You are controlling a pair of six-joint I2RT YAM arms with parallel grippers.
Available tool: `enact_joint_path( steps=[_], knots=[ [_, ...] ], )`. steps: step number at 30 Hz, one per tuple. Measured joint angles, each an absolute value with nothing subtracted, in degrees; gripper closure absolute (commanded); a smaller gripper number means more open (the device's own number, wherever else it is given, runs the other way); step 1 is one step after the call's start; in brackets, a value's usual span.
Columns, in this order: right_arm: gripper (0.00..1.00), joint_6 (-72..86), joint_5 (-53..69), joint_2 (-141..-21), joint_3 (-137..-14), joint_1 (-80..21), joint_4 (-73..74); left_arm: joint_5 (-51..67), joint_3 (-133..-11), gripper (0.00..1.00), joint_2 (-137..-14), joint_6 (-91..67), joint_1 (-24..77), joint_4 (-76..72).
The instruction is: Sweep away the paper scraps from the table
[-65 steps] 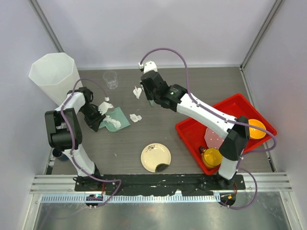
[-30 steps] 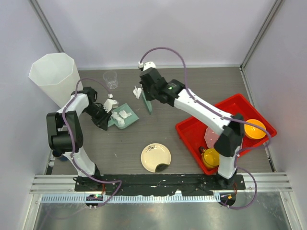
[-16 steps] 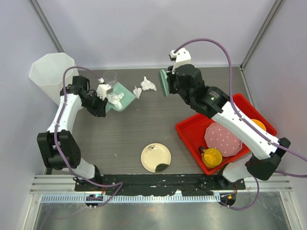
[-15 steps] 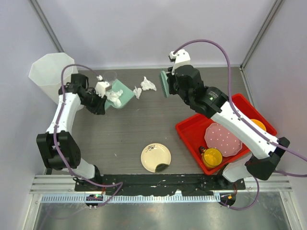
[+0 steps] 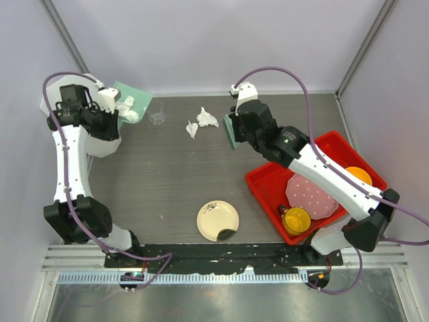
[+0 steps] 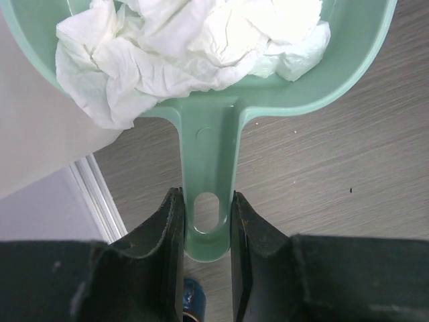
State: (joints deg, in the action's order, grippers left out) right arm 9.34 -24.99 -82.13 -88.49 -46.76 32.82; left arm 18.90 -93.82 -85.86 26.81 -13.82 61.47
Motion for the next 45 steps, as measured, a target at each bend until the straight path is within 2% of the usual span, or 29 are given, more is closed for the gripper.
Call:
enact_joint_path(
  steps=[10, 21, 37, 41, 45],
  knots=[
    [0.99, 10.20, -21.65, -83.64, -86.70, -46.76, 32.64, 18.15, -105.38, 1.00, -85.86, 22.83, -18.98, 65.06],
    [0.99, 10.66, -18.37, -85.56, -86.19, -46.76, 32.53, 13.80, -110.34, 1.00, -88.40, 20.93, -23.03, 64.53],
    [0.99, 10.72, -15.42, -86.00, -85.19, -46.76, 31.68, -9.82, -109.14, 1.00, -89.25, 26.26, -25.26, 54.48],
    [0.99, 10.81, -15.29, -86.00, -84.58, -46.74, 31.53, -16.99, -105.80, 1.00, -89.08, 31.20, -25.23, 48.77],
    [0.99, 11.03, -14.94, -86.00, -83.74, -46.74, 31.33, -23.81, -97.03, 1.00, -86.78, 38.81, -24.73, 39.35]
  ],
)
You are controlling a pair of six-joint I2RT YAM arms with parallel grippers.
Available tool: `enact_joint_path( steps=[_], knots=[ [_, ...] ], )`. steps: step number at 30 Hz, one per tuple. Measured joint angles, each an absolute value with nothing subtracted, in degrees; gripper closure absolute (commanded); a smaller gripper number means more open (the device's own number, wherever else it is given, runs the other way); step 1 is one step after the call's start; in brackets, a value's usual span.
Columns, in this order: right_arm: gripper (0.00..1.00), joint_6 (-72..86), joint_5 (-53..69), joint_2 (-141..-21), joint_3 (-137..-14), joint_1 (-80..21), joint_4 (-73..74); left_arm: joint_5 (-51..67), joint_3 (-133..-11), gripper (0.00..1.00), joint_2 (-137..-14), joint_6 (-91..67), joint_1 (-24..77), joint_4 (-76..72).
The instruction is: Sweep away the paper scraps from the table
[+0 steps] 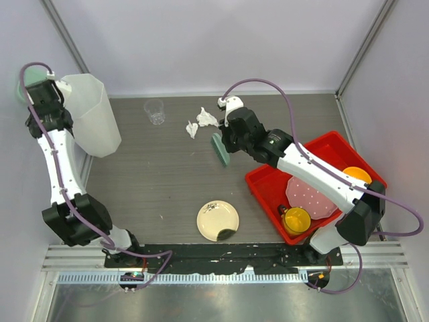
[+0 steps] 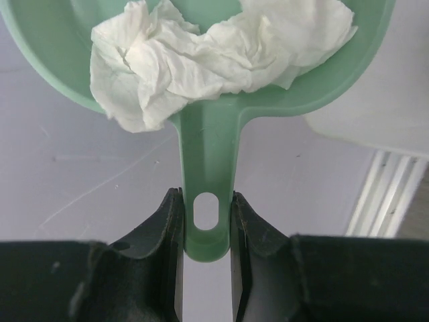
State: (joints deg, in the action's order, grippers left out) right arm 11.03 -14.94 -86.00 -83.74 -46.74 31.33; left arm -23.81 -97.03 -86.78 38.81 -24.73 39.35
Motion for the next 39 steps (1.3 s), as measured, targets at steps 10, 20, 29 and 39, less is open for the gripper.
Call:
enact_joint_path(
  steps=[10, 20, 29, 39],
  knots=[
    [0.99, 11.92, -13.21, -85.97, -83.42, -46.74, 30.81, -34.17, -73.97, 1.00, -80.25, 69.97, -21.10, 7.14],
    [0.99, 11.99, -12.64, -85.97, -83.42, -46.74, 30.81, -34.06, -65.45, 1.00, -80.49, 94.08, -20.95, -20.27],
    [0.99, 11.97, -12.29, -85.97, -83.42, -46.74, 30.83, -28.84, -59.64, 1.00, -80.53, 105.71, -20.95, -34.24],
    [0.99, 8.71, -12.60, -88.62, -87.39, -46.41, 30.41, -23.83, -73.03, 1.00, -75.46, 80.38, -20.56, -7.66]
  ],
)
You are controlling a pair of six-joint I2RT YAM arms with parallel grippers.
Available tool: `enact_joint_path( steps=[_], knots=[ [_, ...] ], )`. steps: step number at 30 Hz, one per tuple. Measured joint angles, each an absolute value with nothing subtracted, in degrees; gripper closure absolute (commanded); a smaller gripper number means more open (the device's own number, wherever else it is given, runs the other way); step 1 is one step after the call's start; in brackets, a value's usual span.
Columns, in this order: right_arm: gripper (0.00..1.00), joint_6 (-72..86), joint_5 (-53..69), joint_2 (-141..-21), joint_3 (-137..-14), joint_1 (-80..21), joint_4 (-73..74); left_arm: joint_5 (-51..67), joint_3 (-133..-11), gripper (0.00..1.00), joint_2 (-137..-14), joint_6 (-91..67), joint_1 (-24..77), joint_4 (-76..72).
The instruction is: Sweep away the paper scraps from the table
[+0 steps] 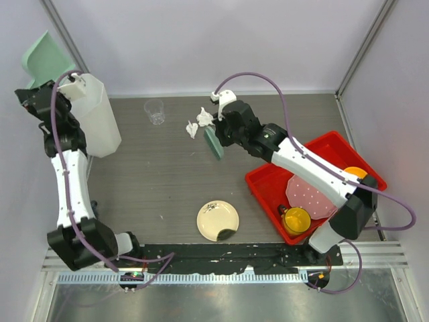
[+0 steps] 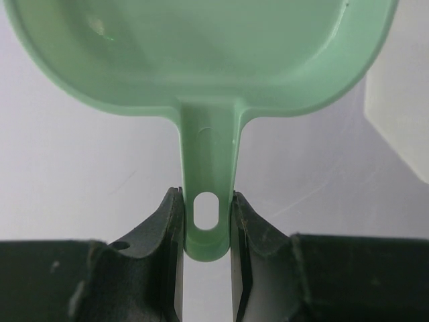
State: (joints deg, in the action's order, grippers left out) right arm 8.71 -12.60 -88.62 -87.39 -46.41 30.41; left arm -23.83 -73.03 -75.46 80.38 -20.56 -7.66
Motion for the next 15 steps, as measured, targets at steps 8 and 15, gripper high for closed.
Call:
enact_joint_path(
  steps=[8, 15],
  knots=[
    [0.99, -0.71, -11.94, -100.44, -98.06, -44.34, 22.90, -1.26, -90.54, 1.00, -65.04, 54.43, -19.38, 34.74],
    [0.99, -18.68, -14.79, -115.61, -107.53, -44.40, 13.26, 17.72, -85.17, 1.00, -66.65, 45.30, -18.39, 60.20]
  ],
)
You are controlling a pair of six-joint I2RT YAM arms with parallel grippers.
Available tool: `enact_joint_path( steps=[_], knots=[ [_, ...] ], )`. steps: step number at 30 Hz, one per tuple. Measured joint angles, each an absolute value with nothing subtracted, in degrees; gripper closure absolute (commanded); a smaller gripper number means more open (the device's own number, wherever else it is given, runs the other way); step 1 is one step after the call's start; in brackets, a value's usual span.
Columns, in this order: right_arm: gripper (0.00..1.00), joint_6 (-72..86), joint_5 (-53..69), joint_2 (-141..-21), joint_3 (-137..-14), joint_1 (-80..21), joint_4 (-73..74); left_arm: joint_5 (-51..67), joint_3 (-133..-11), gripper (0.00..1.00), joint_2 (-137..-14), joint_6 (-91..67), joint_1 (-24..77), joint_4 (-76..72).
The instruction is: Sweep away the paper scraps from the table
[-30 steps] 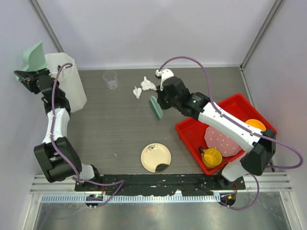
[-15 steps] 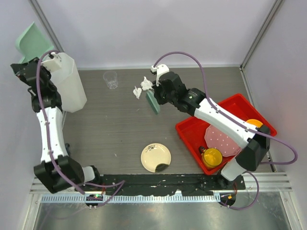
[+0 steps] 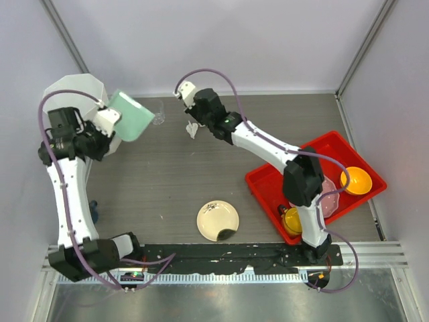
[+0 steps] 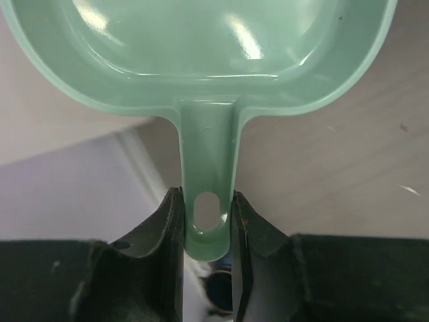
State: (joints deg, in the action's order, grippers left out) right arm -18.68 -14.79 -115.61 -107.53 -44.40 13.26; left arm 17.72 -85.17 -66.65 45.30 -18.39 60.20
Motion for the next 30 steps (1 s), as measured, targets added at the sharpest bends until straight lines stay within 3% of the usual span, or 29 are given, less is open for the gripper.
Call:
enact_joint_path(
  steps=[7, 16, 23, 30],
  knots=[
    [0.99, -39.31, -16.16, -126.23, -109.95, -47.29, 7.33, 19.16, -70.48, 1.00, -74.15, 42.44, -18.15, 67.64],
    [0.99, -49.63, -15.44, -130.41, -110.21, -49.54, 9.45, 13.93, -62.41, 1.00, -78.22, 43.86, -18.11, 66.37],
    [0.99, -52.03, -16.64, -123.59, -96.18, -53.76, 10.98, 11.00, -60.86, 1.00, -80.71, 45.98, -17.80, 62.67],
    [0.99, -47.44, -15.27, -107.87, -87.20, -62.13, 14.59, 9.02, -60.20, 1.00, -82.26, 48.93, -14.59, 61.04]
  ],
)
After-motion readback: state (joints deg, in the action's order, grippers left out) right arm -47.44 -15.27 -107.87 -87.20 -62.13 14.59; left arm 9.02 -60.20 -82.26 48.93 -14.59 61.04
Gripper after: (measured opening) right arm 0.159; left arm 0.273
